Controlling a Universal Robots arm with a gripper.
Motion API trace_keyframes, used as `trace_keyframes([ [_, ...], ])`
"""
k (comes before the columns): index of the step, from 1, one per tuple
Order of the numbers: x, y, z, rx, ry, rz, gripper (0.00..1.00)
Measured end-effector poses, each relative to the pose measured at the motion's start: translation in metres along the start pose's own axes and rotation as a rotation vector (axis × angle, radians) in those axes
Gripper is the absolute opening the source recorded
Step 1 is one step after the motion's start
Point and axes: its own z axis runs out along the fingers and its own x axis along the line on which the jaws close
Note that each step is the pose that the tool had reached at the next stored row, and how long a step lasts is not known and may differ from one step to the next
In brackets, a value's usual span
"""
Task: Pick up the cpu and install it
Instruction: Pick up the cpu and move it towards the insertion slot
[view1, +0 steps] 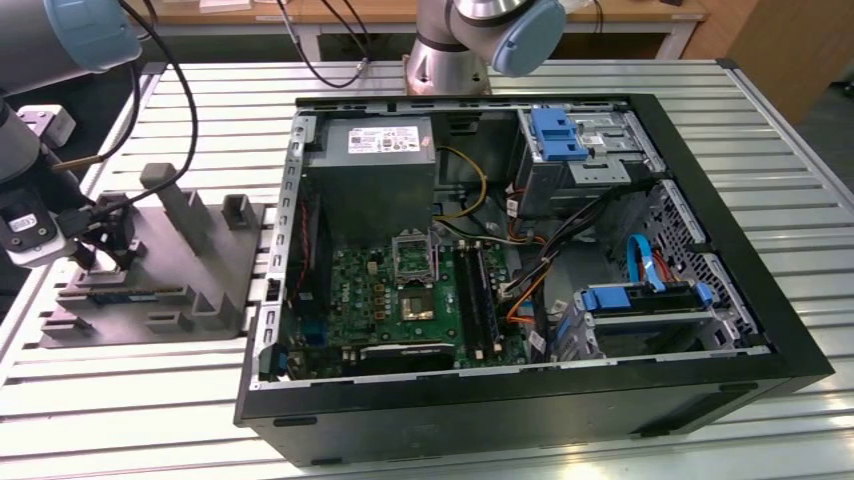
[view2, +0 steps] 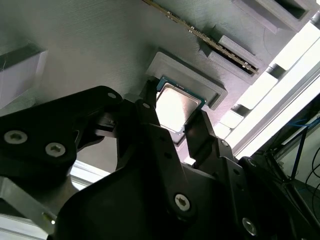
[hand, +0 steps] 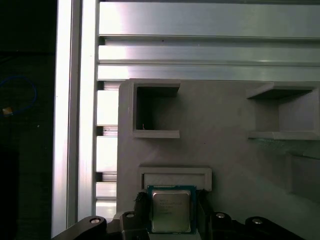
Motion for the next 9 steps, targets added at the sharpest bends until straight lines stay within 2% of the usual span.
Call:
trace_keyframes([
  [3,-0.0001,0.0000,-0.0008,0.0001,0.0001,0.000,0.47],
  [9,-0.0001,0.0004,-0.0094,0.0000,0.0000,0.000,0.47],
])
